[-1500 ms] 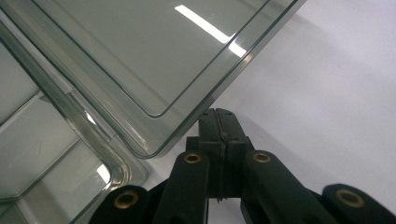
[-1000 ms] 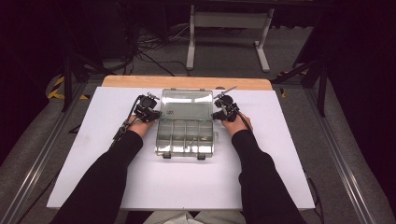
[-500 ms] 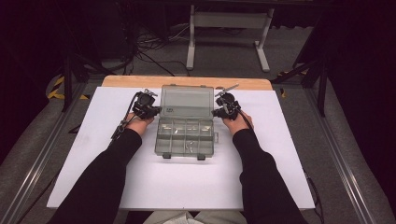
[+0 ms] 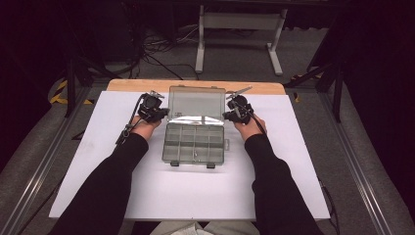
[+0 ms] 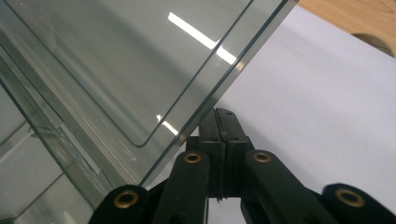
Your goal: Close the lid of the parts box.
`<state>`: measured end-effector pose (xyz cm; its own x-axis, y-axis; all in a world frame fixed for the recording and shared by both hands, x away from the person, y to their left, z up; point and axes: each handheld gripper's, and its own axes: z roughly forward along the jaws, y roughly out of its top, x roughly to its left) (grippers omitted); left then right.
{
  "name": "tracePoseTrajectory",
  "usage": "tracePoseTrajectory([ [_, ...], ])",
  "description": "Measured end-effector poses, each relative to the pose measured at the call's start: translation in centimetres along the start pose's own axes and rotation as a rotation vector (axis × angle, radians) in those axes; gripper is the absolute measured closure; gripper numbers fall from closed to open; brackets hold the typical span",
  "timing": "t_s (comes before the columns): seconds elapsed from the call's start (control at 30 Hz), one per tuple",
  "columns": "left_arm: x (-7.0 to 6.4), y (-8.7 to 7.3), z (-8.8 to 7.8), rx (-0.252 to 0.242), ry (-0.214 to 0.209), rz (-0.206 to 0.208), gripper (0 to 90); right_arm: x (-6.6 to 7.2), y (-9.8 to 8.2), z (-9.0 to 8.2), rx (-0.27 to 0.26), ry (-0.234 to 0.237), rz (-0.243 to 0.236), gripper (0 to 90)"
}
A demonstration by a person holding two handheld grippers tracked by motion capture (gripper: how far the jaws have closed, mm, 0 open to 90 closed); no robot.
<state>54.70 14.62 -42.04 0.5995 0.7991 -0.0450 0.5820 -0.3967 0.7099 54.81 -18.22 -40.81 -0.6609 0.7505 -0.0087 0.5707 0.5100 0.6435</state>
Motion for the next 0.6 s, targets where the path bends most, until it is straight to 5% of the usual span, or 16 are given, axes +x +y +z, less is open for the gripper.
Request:
tracePoseTrajectory([
  [0.6,-0.4,0.2,-1.2,-0.023,-0.003,0.037,89.7,0.5,0.0,-1.9,-0.054,-0.005,-0.025,90.0],
])
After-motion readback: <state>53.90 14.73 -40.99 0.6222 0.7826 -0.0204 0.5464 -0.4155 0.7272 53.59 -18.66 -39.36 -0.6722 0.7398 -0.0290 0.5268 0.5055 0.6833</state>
